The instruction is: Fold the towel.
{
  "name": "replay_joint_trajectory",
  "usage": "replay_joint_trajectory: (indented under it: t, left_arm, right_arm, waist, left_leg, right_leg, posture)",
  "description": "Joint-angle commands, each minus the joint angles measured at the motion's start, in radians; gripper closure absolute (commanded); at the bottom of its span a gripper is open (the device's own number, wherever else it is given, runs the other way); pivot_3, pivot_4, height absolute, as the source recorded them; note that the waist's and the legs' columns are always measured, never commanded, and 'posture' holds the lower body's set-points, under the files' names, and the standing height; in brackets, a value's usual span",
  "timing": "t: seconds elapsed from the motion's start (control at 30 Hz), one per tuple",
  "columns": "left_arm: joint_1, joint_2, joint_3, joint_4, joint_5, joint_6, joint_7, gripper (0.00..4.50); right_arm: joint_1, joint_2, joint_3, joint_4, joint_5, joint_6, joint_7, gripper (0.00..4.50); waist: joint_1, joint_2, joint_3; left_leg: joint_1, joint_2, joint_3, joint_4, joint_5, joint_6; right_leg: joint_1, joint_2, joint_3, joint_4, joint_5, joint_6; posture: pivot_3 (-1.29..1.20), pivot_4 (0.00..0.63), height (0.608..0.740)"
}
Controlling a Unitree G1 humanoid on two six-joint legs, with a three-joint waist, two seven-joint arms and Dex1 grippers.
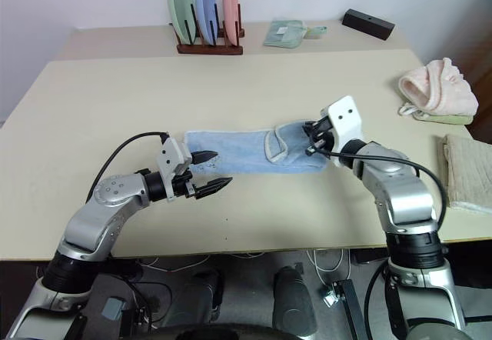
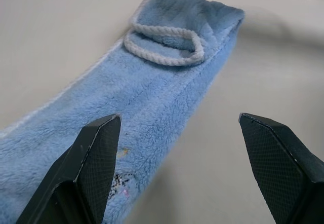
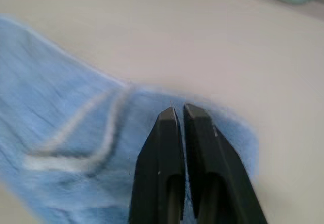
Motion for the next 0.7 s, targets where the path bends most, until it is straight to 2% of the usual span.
replay_joint_trajectory:
  t: [0.03, 0.13, 0.3, 0.43, 0.53, 0.63, 0.7]
  left_arm:
    - [-0.009, -0.002, 0.009, -0.026, -0.007, -0.008, 0.003, 0.68]
    - [-0.001, 0.001, 0.016, -0.031, -0.007, -0.008, 0.007, 0.68]
    - [0.018, 0.006, 0.023, -0.047, -0.007, -0.004, 0.021, 0.68]
    - [0.034, 0.008, 0.025, -0.06, -0.009, 0.002, 0.036, 0.68]
    - [0.058, 0.007, 0.047, -0.077, -0.023, 0.046, 0.066, 0.68]
    - [0.096, 0.0, 0.1, -0.091, -0.063, 0.12, 0.111, 0.68]
    - [0.124, -0.035, 0.175, -0.113, -0.152, 0.212, 0.16, 0.12]
  right_arm:
    - [-0.021, 0.037, 0.045, 0.096, -0.054, -0.115, 0.009, 4.41]
    - [-0.001, 0.059, 0.108, 0.145, -0.098, -0.18, 0.035, 4.41]
    - [0.041, 0.113, 0.133, 0.186, -0.122, -0.216, 0.027, 4.41]
    - [0.063, 0.121, 0.112, 0.175, -0.137, -0.234, 0.01, 4.41]
    - [0.059, 0.107, 0.045, 0.084, -0.104, -0.233, 0.003, 4.41]
    - [0.045, 0.076, -0.013, -0.02, -0.052, -0.19, 0.029, 3.52]
    - [0.042, 0.029, -0.023, -0.09, -0.048, -0.184, 0.066, 2.56]
  waist:
    - [0.0, 0.0, 0.0]
    - [0.0, 0.0, 0.0]
    - [-0.004, 0.0, 0.0]
    - [-0.004, 0.0, -0.001]
    - [-0.002, 0.0, -0.001]
    - [-0.002, 0.0, 0.0]
    - [0.0, 0.0, 0.0]
  left_leg:
    - [0.0, 0.0, 0.0, 0.0, 0.0, 0.0]
    - [0.0, 0.0, 0.0, 0.0, 0.0, 0.0]
    - [0.001, 0.0, 0.0, 0.0, 0.0, 0.0]
    - [0.001, 0.0, 0.0, 0.0, 0.0, 0.0]
    - [0.001, 0.0, 0.0, 0.0, 0.0, 0.0]
    - [0.001, 0.0, 0.0, 0.0, 0.0, 0.0]
    - [0.001, 0.0, 0.0, 0.0, 0.0, 0.0]
  right_leg:
    - [0.0, 0.0, 0.0, 0.0, 0.0, 0.0]
    - [0.0, 0.0, 0.0, 0.0, 0.0, 0.0]
    - [0.0, 0.0, 0.0, 0.0, 0.0, 0.0]
    - [0.001, 0.0, 0.0, 0.0, 0.0, 0.0]
    - [0.001, 0.0, 0.0, 0.0, 0.0, 0.0]
    - [0.0, 0.0, 0.0, 0.0, 0.0, 0.0]
    - [0.0, 0.0, 0.0, 0.0, 0.0, 0.0]
  posture:
    - [0.0, 0.15, 0.74]
    - [0.0, 0.15, 0.74]
    - [0.0, 0.15, 0.74]
    - [0.0, 0.15, 0.74]
    - [0.0, 0.15, 0.74]
    - [0.0, 0.15, 0.74]
    - [0.0, 0.15, 0.74]
